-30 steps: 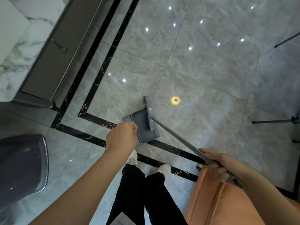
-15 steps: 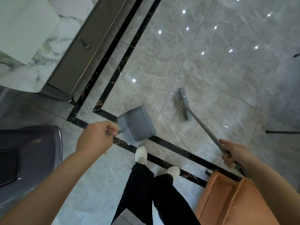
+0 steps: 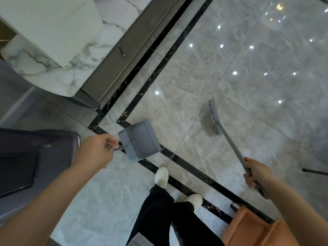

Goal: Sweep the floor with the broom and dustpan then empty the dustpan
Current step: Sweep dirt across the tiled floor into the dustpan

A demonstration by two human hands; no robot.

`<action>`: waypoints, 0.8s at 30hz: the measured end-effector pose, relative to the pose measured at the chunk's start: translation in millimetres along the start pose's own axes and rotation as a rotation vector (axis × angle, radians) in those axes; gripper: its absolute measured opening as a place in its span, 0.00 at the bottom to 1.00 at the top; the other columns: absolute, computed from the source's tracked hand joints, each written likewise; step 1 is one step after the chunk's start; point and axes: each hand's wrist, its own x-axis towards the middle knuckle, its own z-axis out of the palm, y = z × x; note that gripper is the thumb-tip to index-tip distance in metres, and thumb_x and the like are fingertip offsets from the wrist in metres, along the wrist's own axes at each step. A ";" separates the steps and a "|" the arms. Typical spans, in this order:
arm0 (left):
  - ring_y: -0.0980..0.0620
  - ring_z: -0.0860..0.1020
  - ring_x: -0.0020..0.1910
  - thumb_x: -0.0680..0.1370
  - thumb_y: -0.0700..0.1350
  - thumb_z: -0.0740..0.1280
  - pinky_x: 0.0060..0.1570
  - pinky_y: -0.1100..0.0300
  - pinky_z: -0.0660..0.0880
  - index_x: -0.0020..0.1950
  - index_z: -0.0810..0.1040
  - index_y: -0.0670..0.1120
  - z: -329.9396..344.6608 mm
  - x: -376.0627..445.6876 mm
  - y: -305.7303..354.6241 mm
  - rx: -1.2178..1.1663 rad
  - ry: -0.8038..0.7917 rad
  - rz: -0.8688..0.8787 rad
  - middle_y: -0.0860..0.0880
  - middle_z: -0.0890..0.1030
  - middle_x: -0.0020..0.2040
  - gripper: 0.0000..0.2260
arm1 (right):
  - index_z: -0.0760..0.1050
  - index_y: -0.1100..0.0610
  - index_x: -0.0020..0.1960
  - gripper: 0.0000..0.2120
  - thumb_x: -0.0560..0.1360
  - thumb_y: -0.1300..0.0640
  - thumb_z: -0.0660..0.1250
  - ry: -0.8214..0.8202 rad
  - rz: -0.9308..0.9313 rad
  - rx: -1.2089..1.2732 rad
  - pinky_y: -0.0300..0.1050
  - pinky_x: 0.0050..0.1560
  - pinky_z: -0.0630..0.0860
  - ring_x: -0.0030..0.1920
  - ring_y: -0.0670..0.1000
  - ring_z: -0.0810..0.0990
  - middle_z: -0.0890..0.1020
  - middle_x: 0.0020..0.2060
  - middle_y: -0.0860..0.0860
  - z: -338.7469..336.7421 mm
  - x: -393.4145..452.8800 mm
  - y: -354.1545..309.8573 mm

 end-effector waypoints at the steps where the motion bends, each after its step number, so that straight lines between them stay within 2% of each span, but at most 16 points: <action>1: 0.52 0.81 0.38 0.75 0.37 0.67 0.26 0.54 0.81 0.47 0.83 0.50 0.0 1.4 -1.2 -0.013 0.001 -0.007 0.52 0.82 0.45 0.09 | 0.65 0.52 0.73 0.20 0.82 0.61 0.53 0.005 -0.010 -0.029 0.33 0.16 0.58 0.16 0.46 0.61 0.65 0.30 0.53 4.7 0.2 -4.7; 4: 0.53 0.80 0.30 0.76 0.39 0.68 0.24 0.57 0.79 0.48 0.82 0.51 0.1 9.6 -4.5 -0.013 0.009 -0.016 0.53 0.80 0.43 0.08 | 0.64 0.52 0.73 0.20 0.82 0.60 0.52 -0.024 -0.012 -0.082 0.33 0.16 0.58 0.19 0.47 0.60 0.64 0.30 0.53 25.2 5.1 -19.2; 7: 0.52 0.79 0.26 0.76 0.39 0.67 0.26 0.57 0.80 0.48 0.81 0.51 -1.0 18.5 -3.5 0.005 0.030 -0.025 0.56 0.78 0.39 0.08 | 0.64 0.52 0.73 0.20 0.83 0.60 0.50 -0.091 0.032 -0.142 0.31 0.16 0.57 0.15 0.45 0.59 0.62 0.28 0.52 45.5 4.7 -28.1; 10: 0.51 0.80 0.29 0.76 0.39 0.66 0.31 0.55 0.81 0.49 0.81 0.51 -3.7 26.0 0.4 0.031 0.043 -0.034 0.58 0.77 0.38 0.09 | 0.65 0.51 0.71 0.19 0.82 0.61 0.50 -0.195 0.068 -0.221 0.31 0.14 0.57 0.15 0.44 0.58 0.62 0.25 0.51 58.0 -7.3 -29.5; 14: 0.49 0.80 0.34 0.76 0.40 0.66 0.39 0.52 0.81 0.51 0.82 0.50 -4.2 31.9 5.7 0.038 0.038 -0.039 0.52 0.83 0.46 0.08 | 0.65 0.51 0.71 0.19 0.83 0.60 0.51 -0.291 0.099 -0.217 0.30 0.14 0.57 0.16 0.44 0.58 0.63 0.22 0.50 56.9 -29.7 -34.1; 19: 0.49 0.79 0.33 0.76 0.39 0.66 0.40 0.52 0.81 0.51 0.82 0.51 -1.4 30.3 5.5 0.018 0.043 -0.072 0.53 0.83 0.48 0.10 | 0.65 0.51 0.71 0.18 0.83 0.60 0.50 -0.238 0.033 -0.249 0.30 0.15 0.57 0.16 0.44 0.59 0.65 0.20 0.50 48.7 -42.2 -56.3; 24: 0.47 0.80 0.36 0.74 0.38 0.65 0.40 0.53 0.81 0.48 0.81 0.53 6.0 31.2 7.0 -0.001 0.051 -0.091 0.53 0.83 0.48 0.10 | 0.66 0.52 0.72 0.19 0.83 0.60 0.52 -0.119 -0.063 -0.318 0.32 0.15 0.58 0.14 0.45 0.60 0.65 0.27 0.53 67.9 -22.2 -80.3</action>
